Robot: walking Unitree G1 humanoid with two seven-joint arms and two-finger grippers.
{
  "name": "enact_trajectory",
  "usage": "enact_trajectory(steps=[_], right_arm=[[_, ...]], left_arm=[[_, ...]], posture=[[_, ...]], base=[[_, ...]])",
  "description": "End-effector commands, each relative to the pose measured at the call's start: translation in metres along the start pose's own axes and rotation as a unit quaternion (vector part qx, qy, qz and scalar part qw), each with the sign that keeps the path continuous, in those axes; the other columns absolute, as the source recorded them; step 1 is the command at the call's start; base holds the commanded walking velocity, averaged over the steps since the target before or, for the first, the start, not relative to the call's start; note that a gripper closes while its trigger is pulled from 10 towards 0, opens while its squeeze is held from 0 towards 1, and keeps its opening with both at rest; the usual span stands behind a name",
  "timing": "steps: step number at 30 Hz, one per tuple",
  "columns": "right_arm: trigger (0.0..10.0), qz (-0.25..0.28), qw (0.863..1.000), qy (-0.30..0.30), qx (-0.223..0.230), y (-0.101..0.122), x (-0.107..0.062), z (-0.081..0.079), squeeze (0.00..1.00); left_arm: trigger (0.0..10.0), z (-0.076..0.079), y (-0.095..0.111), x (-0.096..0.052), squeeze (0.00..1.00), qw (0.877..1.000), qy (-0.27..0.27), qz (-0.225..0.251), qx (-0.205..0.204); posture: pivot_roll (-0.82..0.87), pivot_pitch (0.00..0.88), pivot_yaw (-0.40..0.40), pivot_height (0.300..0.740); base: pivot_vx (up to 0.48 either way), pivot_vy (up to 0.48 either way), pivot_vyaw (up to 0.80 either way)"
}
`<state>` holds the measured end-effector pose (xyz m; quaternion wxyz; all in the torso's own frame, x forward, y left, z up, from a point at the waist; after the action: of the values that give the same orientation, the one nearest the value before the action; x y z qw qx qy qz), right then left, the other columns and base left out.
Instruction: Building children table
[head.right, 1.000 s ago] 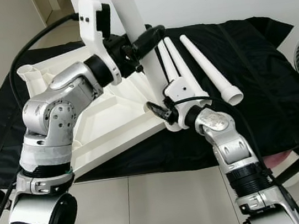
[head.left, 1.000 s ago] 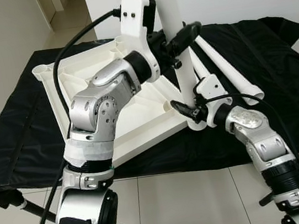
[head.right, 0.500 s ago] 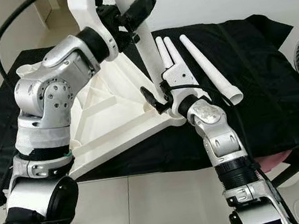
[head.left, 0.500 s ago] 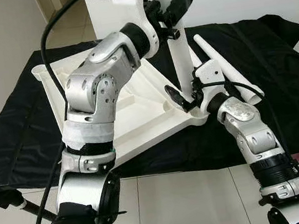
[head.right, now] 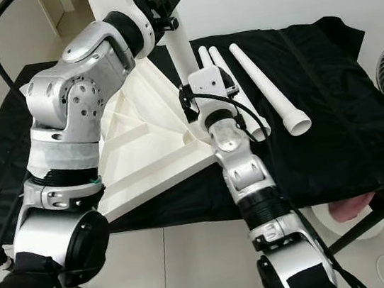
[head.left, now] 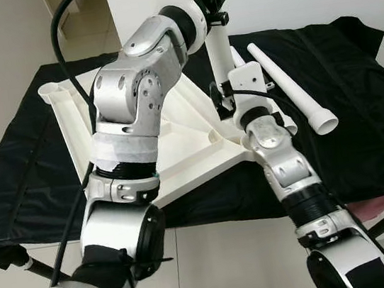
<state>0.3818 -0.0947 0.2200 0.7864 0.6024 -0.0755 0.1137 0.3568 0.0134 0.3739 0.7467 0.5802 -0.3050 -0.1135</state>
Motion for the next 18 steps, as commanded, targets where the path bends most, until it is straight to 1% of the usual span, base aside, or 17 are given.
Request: enact_trajectory(steps=[1,3,5,8,10,12,15,17,18], right_arm=[[10.0,0.004,1.000,-0.010,0.001,0.002,0.003,-0.003,0.00],[10.0,0.004,1.000,-0.010,0.001,0.002,0.003,-0.003,0.00],[10.0,-0.005,1.000,-0.025,0.005,0.000,0.008,-0.012,0.00],[10.0,-0.006,1.000,-0.030,0.003,-0.001,0.010,-0.016,0.00],[10.0,-0.011,0.999,-0.036,-0.002,-0.001,0.011,-0.022,0.00],[10.0,-0.011,0.999,-0.036,-0.002,-0.001,0.011,-0.022,0.00],[10.0,-0.006,0.999,-0.040,-0.011,0.000,0.013,-0.027,0.00],[10.0,-0.005,0.999,-0.044,-0.012,0.000,0.013,-0.027,0.00],[6.6,-0.001,0.999,-0.046,-0.013,0.001,0.014,-0.027,0.00]], left_arm=[[10.0,-0.002,0.009,0.002,0.00,1.000,0.025,0.011,0.004],[10.0,-0.002,0.009,0.002,0.00,1.000,0.025,0.011,0.004],[10.0,0.002,0.011,0.005,0.00,1.000,0.028,0.013,0.001],[10.0,0.004,0.013,0.007,0.00,0.999,0.029,0.014,0.000],[10.0,0.009,0.017,0.008,0.00,0.999,0.026,0.019,0.000],[10.0,0.009,0.017,0.008,0.00,0.999,0.026,0.019,0.000],[10.0,0.014,0.020,0.008,0.00,1.000,0.022,0.022,-0.003],[10.0,0.015,0.021,0.008,0.00,1.000,0.022,0.022,-0.003],[10.0,0.016,0.020,0.008,0.00,1.000,0.021,0.021,-0.003]], posture=[[-0.15,0.014,0.077,0.740],[-0.15,0.014,0.077,0.740],[-0.14,0.013,0.075,0.740],[-0.14,0.013,0.075,0.740],[-0.14,0.013,0.075,0.740],[-0.14,0.013,0.075,0.740],[-0.14,0.013,0.075,0.740],[-0.14,0.013,0.075,0.740],[-0.14,0.013,0.075,0.740]], base=[[0.000,0.000,0.00],[0.000,0.000,0.00],[0.000,0.000,0.00],[0.000,0.000,0.00],[0.000,0.000,0.00],[0.000,0.000,0.00],[0.000,0.000,0.00],[0.000,0.000,0.00],[0.000,0.000,0.00]])
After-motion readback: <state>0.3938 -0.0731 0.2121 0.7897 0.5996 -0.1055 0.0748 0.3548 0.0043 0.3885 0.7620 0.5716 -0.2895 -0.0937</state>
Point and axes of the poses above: a point about 5 cm out from each wrist's last joint towards the gripper, its own x axis pointing out of the wrist towards the gripper, its own y axis along the axis of the wrist's last joint, z = x × y, the point moved 2 cm from there along x, pointing out of the wrist towards the gripper, and after that the axes turned 1 degree about x, right-handed, at the moved point
